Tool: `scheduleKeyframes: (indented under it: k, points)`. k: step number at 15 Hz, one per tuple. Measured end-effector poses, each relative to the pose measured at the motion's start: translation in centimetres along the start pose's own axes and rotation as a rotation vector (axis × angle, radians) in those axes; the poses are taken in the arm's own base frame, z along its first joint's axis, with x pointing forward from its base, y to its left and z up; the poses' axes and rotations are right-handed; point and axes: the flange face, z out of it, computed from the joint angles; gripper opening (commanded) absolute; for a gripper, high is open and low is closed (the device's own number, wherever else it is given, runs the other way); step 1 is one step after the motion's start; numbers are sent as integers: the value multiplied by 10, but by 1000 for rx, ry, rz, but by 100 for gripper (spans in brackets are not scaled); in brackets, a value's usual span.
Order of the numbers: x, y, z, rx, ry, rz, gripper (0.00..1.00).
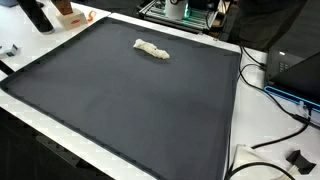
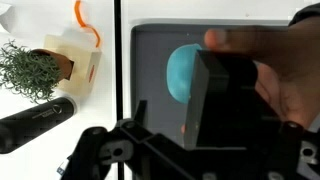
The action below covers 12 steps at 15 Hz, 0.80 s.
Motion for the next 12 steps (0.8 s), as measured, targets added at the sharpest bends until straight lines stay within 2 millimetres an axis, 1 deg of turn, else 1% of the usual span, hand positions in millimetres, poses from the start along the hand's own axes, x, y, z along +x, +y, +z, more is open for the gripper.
scheduleKeyframes:
  k: [3,4,5,6,7,9,10,11,12]
  points:
    - [0,0,0,0,0,0,100]
    - [0,0,0,0,1,-1,75]
    - [0,-1,0,0,1,-2,74]
    - [1,-1,-1,-1,2,-2,68]
    - [1,-1,-1,-1,2,-2,58]
    - [0,-1,-1,-1,3,-2,44]
    - [0,-1,-1,-1,4,-2,35]
    - [0,-1,-1,-1,5,-2,28]
    - [1,-1,-1,-2,5,-3,25]
